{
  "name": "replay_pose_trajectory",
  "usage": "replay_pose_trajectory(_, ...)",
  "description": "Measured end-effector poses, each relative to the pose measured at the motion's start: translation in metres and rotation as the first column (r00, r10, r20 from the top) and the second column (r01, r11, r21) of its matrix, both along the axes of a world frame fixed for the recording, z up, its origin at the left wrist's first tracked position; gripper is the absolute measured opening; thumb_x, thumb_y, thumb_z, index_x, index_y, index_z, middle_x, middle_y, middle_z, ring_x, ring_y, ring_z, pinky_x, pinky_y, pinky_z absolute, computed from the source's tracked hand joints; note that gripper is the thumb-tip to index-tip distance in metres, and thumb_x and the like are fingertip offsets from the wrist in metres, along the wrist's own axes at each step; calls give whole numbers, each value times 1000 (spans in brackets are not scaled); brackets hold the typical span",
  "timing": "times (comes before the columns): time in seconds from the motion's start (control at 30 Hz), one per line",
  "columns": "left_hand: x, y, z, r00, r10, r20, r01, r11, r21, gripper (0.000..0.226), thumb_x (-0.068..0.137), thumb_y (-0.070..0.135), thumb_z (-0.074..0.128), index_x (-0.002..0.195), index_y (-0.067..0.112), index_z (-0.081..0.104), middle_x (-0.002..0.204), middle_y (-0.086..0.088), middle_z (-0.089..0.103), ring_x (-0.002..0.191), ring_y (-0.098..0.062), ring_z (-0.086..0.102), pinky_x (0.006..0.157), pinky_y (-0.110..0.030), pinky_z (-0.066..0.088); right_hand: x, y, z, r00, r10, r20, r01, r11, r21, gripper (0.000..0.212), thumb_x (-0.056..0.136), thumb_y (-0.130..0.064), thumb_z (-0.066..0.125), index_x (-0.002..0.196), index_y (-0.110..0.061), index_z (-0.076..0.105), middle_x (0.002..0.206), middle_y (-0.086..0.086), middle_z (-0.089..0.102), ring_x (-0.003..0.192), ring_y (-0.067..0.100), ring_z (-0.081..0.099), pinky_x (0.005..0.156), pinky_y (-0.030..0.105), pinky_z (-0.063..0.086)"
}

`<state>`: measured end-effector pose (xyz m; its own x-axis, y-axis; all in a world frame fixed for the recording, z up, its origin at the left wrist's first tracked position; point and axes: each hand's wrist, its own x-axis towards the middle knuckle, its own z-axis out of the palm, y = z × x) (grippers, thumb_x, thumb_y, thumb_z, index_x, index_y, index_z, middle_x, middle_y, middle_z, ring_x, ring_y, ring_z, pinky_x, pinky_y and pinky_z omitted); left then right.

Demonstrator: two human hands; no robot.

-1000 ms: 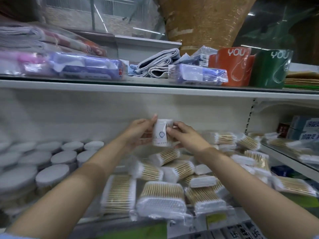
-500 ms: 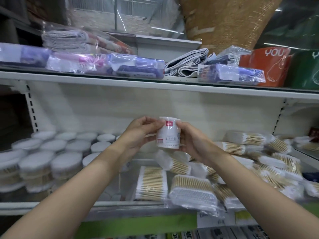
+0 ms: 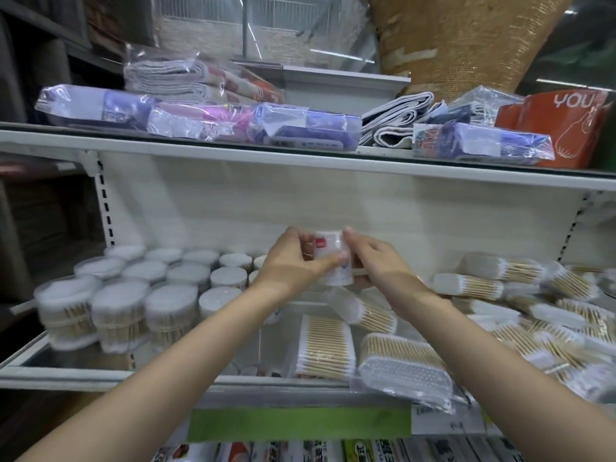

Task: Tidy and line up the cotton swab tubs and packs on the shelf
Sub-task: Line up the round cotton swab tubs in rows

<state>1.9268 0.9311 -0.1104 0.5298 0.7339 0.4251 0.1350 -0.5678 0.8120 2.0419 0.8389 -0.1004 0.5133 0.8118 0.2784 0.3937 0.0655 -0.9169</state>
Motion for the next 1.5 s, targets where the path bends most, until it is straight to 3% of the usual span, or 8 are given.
replay_pose_trajectory(0.1, -6, 2, 2, 998, -4, -60, 4, 1000, 10, 39, 80, 45, 68, 102, 15, 57, 97, 1, 63, 90, -14, 60, 80, -33, 49, -5, -2, 3, 1000, 11, -29, -11, 1000, 4, 37, 97, -45, 38, 97, -22, 68, 95, 8, 71, 87, 17, 66, 75, 30, 52)
replay_pose_trajectory(0.17, -12, 3, 3, 979, -182, 97, 200, 951, -236, 19, 87, 35, 63, 93, 17, 62, 91, 0, 68, 84, -15, 64, 80, -34, 52, -4, -4, 4, 997, 29, -65, -29, 1000, 10, 40, 99, -41, 34, 115, -20, 64, 103, 8, 70, 94, 19, 65, 75, 28, 49)
replay_pose_trajectory(0.3, -24, 14, 2, 858, -279, 431, 507, 598, -620, 30, 91, 31, 54, 102, 5, 64, 95, -13, 68, 89, -24, 64, 81, -38, 55, 1, -8, 2, 993, 17, -119, -8, 997, 76, 42, 101, -36, 33, 115, -12, 65, 100, 7, 73, 91, 18, 65, 72, 29, 44)
replay_pose_trajectory(0.53, -29, 19, -2, 792, -302, 531, 609, 445, -656, 43, 97, 35, 40, 124, 3, 52, 127, -23, 57, 119, -36, 54, 82, -41, 55, -1, -6, 2, 993, 38, -109, -30, 997, 76, 37, 101, -32, 34, 104, -15, 66, 98, 8, 71, 84, 17, 64, 67, 26, 44)
replay_pose_trajectory(0.7, -36, 23, -1, 706, -377, 599, 708, 382, -594, 38, 85, 25, 50, 114, 2, 60, 113, -18, 64, 103, -29, 62, 78, -41, 58, -6, -7, 1, 993, 49, -107, -39, 994, 98, 31, 100, -29, 39, 97, -18, 68, 93, 5, 71, 79, 14, 60, 63, 23, 43)
replay_pose_trajectory(0.97, -52, 35, -6, 709, -528, 467, 694, 640, -330, 71, 69, -6, 62, 134, 13, 41, 128, -9, 60, 115, -18, 59, 90, -24, 50, -11, -9, 4, 980, 197, 33, -198, 979, 44, 39, 85, -35, 62, 122, -24, 60, 115, -8, 65, 104, 7, 60, 75, 22, 46)
replay_pose_trajectory(1.2, -60, 24, -5, 940, -293, 172, 319, 936, -147, 72, 69, 11, 81, 130, 25, 45, 108, -4, 58, 98, -15, 60, 77, -19, 52, -32, 7, -1, 960, 263, 94, -263, 965, -17, 58, 80, -29, 70, 132, -25, 44, 118, -6, 56, 105, 12, 62, 87, 28, 54)
replay_pose_trajectory(1.5, -86, 41, -3, 975, -106, 197, 157, 952, -262, 61, 67, 52, 74, 118, 27, 52, 108, -4, 60, 95, -12, 63, 79, -22, 49, -45, 36, -14, 963, 245, 114, -239, 969, -65, 54, 83, -24, 70, 131, -18, 47, 103, -2, 51, 90, 13, 61, 76, 26, 55)
